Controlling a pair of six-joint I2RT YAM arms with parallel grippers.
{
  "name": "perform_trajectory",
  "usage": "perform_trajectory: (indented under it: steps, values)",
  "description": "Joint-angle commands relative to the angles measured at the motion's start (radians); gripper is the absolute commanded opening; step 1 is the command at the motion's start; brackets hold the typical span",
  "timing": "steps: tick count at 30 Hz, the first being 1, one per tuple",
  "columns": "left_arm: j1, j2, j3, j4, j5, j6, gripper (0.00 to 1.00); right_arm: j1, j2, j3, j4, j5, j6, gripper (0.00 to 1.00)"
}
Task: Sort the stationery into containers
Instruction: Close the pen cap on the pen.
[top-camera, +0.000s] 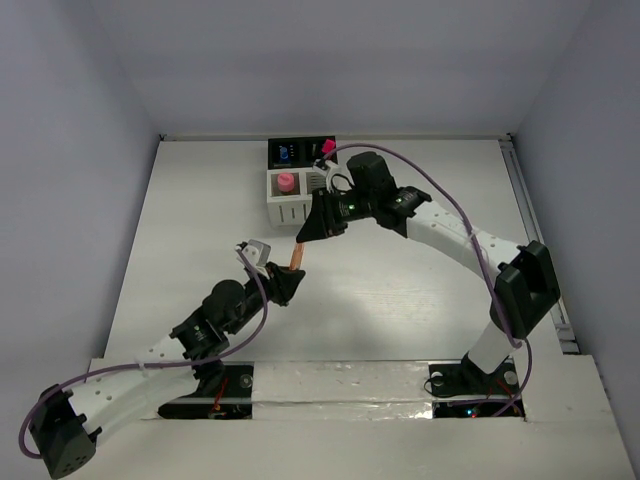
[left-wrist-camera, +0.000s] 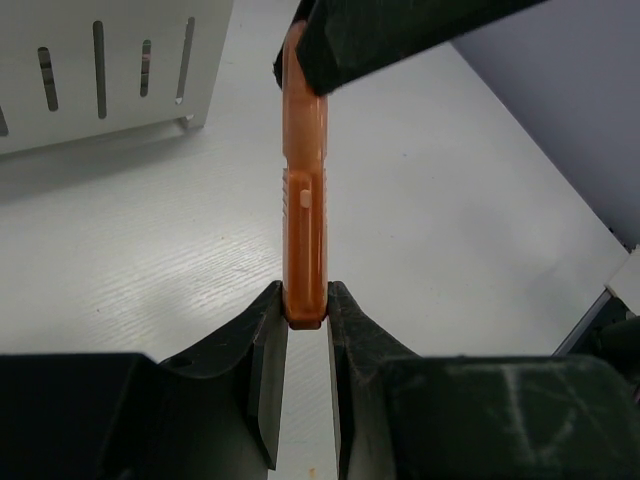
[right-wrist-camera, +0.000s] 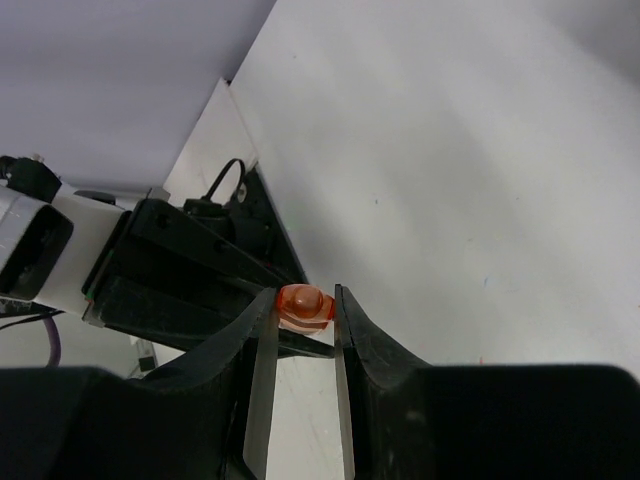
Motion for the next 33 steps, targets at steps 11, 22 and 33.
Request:
perform_trajectory:
  steps: [11,22,33]
  values:
    - [-0.007,0.003,0.097,0.155,-0.039,0.021,0.00,0.050,-0.062,-0.118,0.074,0.014,0.002,0.00]
    - [-0.007,0.014,0.154,0.149,-0.067,0.036,0.00,0.140,-0.083,-0.224,0.117,0.086,0.015,0.00]
    - [-0.007,0.023,0.287,0.152,-0.099,0.062,0.00,0.194,-0.096,-0.353,0.200,0.143,0.036,0.00]
